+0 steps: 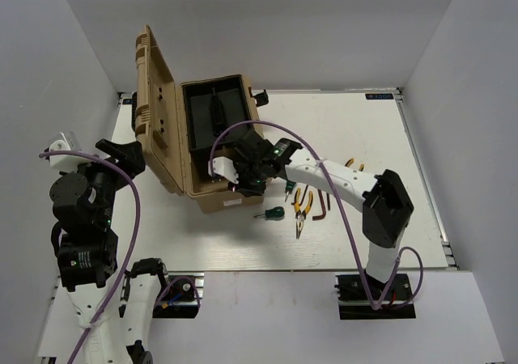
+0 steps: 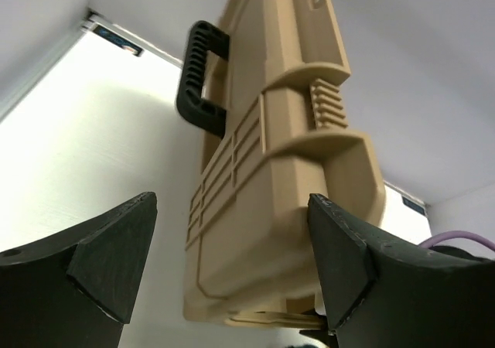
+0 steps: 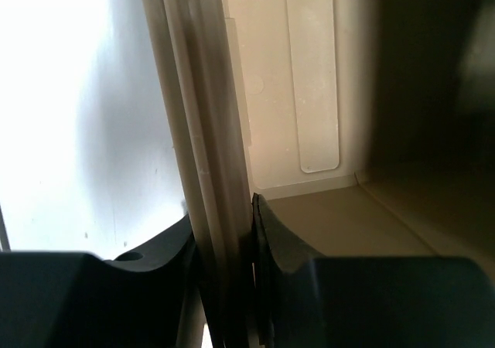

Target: Sort the tools into containers

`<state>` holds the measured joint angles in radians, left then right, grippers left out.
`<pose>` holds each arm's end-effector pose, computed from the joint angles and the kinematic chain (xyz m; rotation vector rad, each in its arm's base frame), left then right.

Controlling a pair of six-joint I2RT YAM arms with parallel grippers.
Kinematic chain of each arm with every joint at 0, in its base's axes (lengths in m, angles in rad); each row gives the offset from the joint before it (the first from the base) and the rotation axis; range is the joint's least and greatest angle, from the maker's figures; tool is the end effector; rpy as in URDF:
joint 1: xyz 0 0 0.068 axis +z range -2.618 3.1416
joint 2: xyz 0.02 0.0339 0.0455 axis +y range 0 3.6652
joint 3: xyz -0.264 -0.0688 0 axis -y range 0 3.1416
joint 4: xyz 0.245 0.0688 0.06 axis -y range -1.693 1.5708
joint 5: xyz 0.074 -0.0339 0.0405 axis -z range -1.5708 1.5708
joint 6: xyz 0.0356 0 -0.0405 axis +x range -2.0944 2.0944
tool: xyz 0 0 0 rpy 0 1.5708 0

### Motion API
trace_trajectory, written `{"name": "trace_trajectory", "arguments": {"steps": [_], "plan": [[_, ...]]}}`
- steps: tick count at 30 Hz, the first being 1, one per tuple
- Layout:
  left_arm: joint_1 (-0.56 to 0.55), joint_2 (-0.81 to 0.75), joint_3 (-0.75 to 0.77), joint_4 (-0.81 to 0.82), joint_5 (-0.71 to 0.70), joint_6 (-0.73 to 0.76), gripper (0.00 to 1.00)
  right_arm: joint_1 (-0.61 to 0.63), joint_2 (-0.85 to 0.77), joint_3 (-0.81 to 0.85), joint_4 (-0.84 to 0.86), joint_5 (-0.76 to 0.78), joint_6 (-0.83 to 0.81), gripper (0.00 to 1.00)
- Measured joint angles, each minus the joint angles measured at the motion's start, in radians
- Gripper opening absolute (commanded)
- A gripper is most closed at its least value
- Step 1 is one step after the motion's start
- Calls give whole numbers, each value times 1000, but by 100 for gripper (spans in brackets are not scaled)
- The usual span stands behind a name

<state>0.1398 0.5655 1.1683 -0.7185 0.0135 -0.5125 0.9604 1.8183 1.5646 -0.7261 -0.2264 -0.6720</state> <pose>0.0731 0.0098 0.4306 -0.5334 1.6087 -0.2909 0.2213 0.3303 0.2758 -1.9262 1.6894 0.4001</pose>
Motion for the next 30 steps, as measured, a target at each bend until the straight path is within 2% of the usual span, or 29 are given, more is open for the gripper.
{"name": "trace_trajectory", "arguments": {"steps": [17, 20, 21, 25, 30], "plan": [[-20, -3, 9, -15, -20, 18, 89, 17, 109, 135, 29, 64, 154, 0], [-24, -8, 2, -7, 7, 26, 89, 16, 109, 136, 29, 55, 162, 46], [-26, -8, 2, -3, 22, 31, 89, 14, 109, 137, 28, 47, 183, 72], [-33, -9, -4, 43, 113, 65, 92, -10, 104, 159, 19, 1, 214, 85], [-39, -11, -27, 144, 305, 103, 96, -30, 42, 169, -1, -49, 219, 87]]}}
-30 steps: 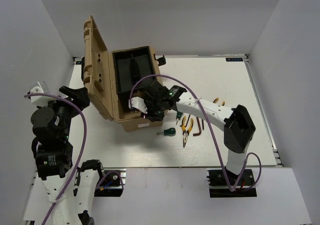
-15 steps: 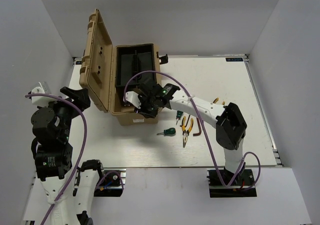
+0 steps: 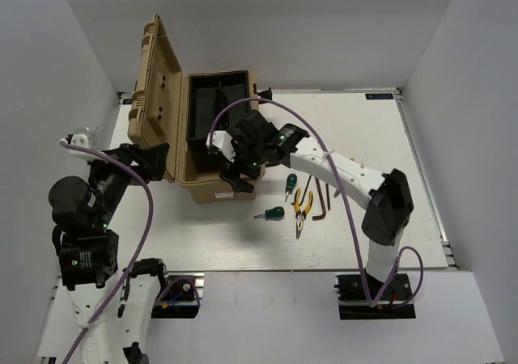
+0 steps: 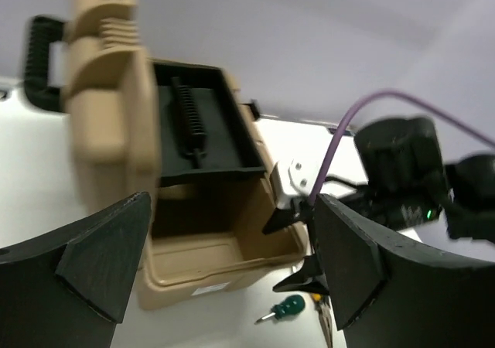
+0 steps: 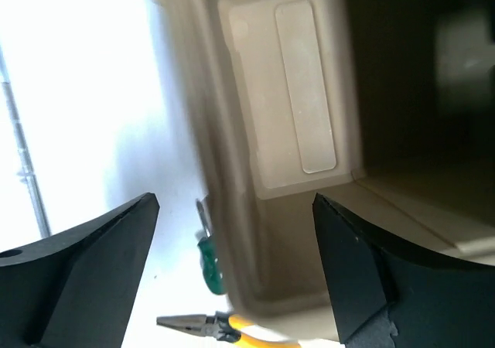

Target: Sort the tools into containers

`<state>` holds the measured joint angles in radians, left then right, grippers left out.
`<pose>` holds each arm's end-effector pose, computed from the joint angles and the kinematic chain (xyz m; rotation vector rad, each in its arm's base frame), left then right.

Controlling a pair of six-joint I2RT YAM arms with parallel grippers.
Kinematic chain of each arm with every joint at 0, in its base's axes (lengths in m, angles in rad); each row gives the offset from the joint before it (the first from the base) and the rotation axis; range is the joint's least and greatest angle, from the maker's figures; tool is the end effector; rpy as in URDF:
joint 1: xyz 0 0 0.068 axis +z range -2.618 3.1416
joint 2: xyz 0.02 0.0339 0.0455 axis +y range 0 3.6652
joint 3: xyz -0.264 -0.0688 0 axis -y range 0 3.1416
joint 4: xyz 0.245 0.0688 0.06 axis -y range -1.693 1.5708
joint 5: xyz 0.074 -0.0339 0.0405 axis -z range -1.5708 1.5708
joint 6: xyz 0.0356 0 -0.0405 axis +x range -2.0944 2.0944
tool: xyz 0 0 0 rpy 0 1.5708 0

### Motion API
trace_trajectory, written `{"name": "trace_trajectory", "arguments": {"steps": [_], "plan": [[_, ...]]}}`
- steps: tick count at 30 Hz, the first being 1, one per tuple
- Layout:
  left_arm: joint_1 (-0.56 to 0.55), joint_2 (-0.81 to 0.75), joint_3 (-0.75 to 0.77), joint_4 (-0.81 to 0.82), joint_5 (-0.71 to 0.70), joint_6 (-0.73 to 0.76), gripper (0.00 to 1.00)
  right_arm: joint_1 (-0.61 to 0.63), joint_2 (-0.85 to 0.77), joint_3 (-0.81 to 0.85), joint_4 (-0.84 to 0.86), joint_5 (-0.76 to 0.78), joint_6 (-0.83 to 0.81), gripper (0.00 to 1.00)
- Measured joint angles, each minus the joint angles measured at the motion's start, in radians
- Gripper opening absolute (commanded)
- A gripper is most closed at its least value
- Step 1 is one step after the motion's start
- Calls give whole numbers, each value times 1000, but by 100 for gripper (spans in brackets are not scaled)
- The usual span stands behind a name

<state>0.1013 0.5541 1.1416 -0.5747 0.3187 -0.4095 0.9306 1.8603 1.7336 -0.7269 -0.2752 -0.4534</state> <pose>0.0747 -0.0036 0.4395 -0.1483 1.5726 -0.4900 0.2414 0.3403 0.3135 -1.6633 1.8075 0.5474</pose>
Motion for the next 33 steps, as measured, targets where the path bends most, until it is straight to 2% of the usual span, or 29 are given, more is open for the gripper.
{"name": "trace_trajectory", "arguments": {"steps": [6, 14, 19, 23, 26, 27, 29, 30, 33], "plan": [[-9, 2, -8, 94, 179, 21, 97, 1, -121, 25, -26, -26, -6, 87], [-19, 26, -8, 195, 357, 27, 97, -38, -214, 33, -26, 44, 4, 65], [-26, 58, -8, 268, 460, 12, 97, -125, -269, 8, -6, 120, 26, 60], [-27, 88, -7, 331, 521, -13, 96, -224, -349, -55, 26, 159, 48, 50], [-27, 117, -7, 381, 555, -38, 96, -304, -408, -107, 63, 188, 69, 39], [-27, 129, -7, 396, 563, -47, 95, -323, -421, -122, 74, 197, 79, 30], [-27, 153, -5, 421, 578, -62, 91, -383, -456, -168, 97, 211, 93, 21], [-27, 171, 0, 430, 585, -67, 89, -411, -471, -192, 108, 221, 106, 13], [-38, 227, 17, 453, 604, -83, 80, -493, -511, -264, 133, 255, 144, 10]]}}
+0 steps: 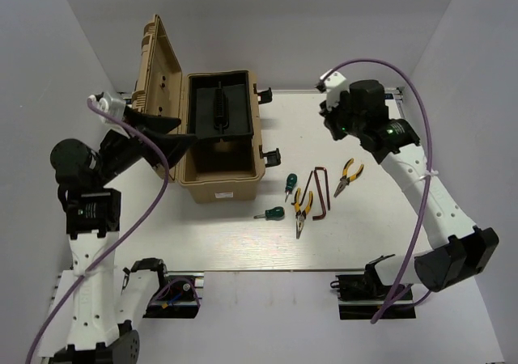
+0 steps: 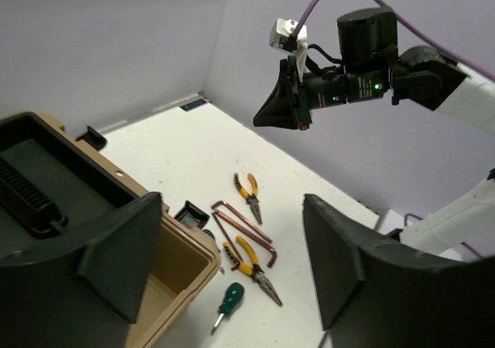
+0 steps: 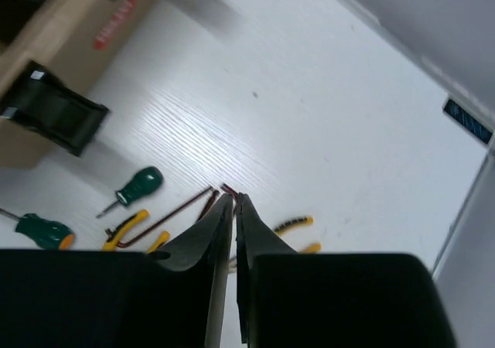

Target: Sort the tools into containers

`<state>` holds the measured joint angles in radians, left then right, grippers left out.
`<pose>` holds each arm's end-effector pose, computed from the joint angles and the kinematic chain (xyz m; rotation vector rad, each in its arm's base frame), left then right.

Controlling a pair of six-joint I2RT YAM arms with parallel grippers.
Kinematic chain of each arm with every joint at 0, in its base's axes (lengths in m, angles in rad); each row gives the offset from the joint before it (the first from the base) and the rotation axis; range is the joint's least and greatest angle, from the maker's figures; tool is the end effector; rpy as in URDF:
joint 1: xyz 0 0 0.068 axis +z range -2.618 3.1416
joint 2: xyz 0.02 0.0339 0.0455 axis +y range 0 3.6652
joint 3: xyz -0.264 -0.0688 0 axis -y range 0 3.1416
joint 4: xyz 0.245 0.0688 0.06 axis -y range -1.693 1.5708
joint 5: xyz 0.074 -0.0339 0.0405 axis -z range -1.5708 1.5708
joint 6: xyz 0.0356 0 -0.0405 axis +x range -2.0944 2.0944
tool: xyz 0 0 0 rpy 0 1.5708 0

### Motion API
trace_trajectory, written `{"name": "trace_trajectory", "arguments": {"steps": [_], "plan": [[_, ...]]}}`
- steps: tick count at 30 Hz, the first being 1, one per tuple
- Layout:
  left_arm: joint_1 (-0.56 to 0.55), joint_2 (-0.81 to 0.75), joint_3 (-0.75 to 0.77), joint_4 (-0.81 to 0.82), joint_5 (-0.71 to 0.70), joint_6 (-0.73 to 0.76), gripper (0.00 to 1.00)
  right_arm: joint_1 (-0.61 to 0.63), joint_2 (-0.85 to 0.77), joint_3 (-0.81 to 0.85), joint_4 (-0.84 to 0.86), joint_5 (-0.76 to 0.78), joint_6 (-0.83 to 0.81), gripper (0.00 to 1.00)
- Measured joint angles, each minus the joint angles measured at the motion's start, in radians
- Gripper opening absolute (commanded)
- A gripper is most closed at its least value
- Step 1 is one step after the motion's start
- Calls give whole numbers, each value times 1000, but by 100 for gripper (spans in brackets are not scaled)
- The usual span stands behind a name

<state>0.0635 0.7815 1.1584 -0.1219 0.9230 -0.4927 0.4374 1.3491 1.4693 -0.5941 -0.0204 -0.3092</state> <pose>0.1323 -0.0200 0.4695 0.4310 1.4247 -0.9531 0.2674 0.1258 0.4100 -0.7580 1.9005 0.1009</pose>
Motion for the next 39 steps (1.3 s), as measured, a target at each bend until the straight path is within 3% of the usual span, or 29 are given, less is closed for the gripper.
{"name": "trace_trajectory", "arguments": {"steps": [3, 5, 11, 18, 24, 26, 27, 28, 30, 31, 33, 34, 35, 39], "plan": [[-18, 67, 25, 14, 19, -14, 73, -76, -24, -59, -2, 19, 41, 12], [-41, 115, 41, 26, 26, -18, 71, -122, -32, -92, -3, 21, 71, 30], [-123, 239, 87, 26, 34, -12, 71, -226, -43, -225, -4, -29, 141, 51], [-279, 394, 213, -42, -26, 79, 70, -321, -8, -258, -8, -142, 219, 53], [-503, 585, 382, -214, -192, 238, 65, -361, 39, -287, 0, -189, 279, 46], [-578, 652, 423, -274, -275, 292, 54, -367, 79, -295, -2, -172, 308, 46], [-610, 683, 434, -300, -317, 317, 43, -368, 99, -297, -2, -157, 323, 44], [-644, 717, 441, -333, -369, 348, 21, -368, 123, -299, -2, -135, 340, 44], [-695, 768, 442, -385, -446, 391, 9, -371, 166, -299, -5, -88, 376, 41], [-717, 792, 441, -407, -481, 412, 9, -372, 187, -299, -8, -60, 392, 40], [-755, 826, 435, -437, -536, 447, 20, -377, 220, -299, -9, -12, 428, 37], [-774, 835, 424, -447, -566, 460, 27, -381, 234, -300, -9, 11, 444, 36], [-787, 837, 411, -455, -585, 473, 44, -385, 246, -300, -9, 26, 458, 36], [-842, 837, 381, -475, -640, 521, 64, -407, 298, -298, -9, 73, 501, 34]]}}
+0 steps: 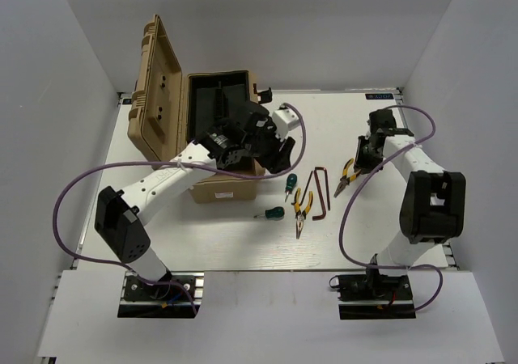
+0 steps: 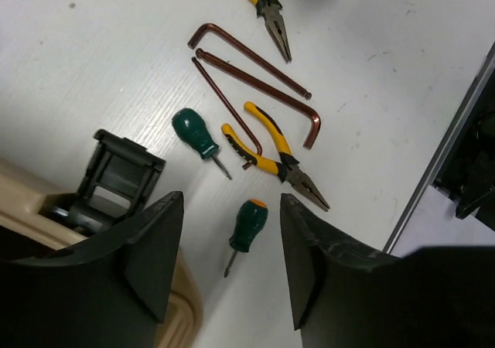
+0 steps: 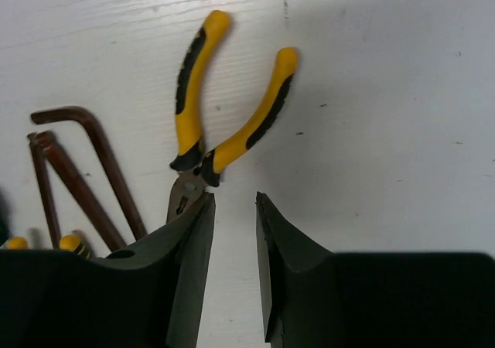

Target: Sort the tools into containers

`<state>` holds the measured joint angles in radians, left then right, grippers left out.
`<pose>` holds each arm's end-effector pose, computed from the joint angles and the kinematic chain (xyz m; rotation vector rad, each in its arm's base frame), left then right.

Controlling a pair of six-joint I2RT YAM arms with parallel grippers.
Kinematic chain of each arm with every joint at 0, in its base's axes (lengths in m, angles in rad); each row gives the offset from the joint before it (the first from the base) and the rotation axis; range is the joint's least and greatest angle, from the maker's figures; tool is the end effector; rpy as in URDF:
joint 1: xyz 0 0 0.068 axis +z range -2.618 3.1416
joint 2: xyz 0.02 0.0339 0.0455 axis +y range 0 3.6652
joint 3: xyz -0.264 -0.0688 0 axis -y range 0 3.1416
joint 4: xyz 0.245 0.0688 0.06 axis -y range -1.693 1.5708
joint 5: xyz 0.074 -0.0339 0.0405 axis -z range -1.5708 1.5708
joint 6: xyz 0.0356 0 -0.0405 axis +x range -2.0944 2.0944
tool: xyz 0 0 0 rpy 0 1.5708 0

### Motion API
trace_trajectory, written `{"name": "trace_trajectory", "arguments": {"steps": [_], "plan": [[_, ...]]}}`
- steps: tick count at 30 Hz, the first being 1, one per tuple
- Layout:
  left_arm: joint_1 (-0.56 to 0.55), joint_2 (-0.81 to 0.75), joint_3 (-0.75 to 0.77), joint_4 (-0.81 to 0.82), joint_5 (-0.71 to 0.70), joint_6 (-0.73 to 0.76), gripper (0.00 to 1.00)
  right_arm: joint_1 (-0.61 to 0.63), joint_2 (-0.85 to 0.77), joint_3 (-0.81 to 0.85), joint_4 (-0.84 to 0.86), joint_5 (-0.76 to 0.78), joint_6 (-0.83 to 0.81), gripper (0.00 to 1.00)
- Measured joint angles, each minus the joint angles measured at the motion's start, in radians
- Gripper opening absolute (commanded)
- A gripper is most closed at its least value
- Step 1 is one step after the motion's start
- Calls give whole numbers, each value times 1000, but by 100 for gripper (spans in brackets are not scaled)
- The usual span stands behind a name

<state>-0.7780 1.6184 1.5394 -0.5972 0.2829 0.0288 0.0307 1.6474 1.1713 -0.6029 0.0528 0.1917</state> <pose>0.2537 -0.2639 0.3500 1.0519 2.0625 -0.7116 0.3371 0.0085 0.2212 0.2304 2.6372 0.0043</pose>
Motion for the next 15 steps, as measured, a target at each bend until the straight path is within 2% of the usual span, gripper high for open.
{"name": "trace_trajectory", "arguments": {"steps": [7, 12, 15], "plan": [[-77, 0, -52, -10, -77, 47, 70, -16, 146, 55, -11, 30, 55, 34], [-103, 0, -87, -21, -121, 65, 72, -16, 185, 67, -11, 26, 80, 44], [-108, -1, -101, -21, -147, 69, 73, -17, 211, 93, -3, 31, 90, 44]]}}
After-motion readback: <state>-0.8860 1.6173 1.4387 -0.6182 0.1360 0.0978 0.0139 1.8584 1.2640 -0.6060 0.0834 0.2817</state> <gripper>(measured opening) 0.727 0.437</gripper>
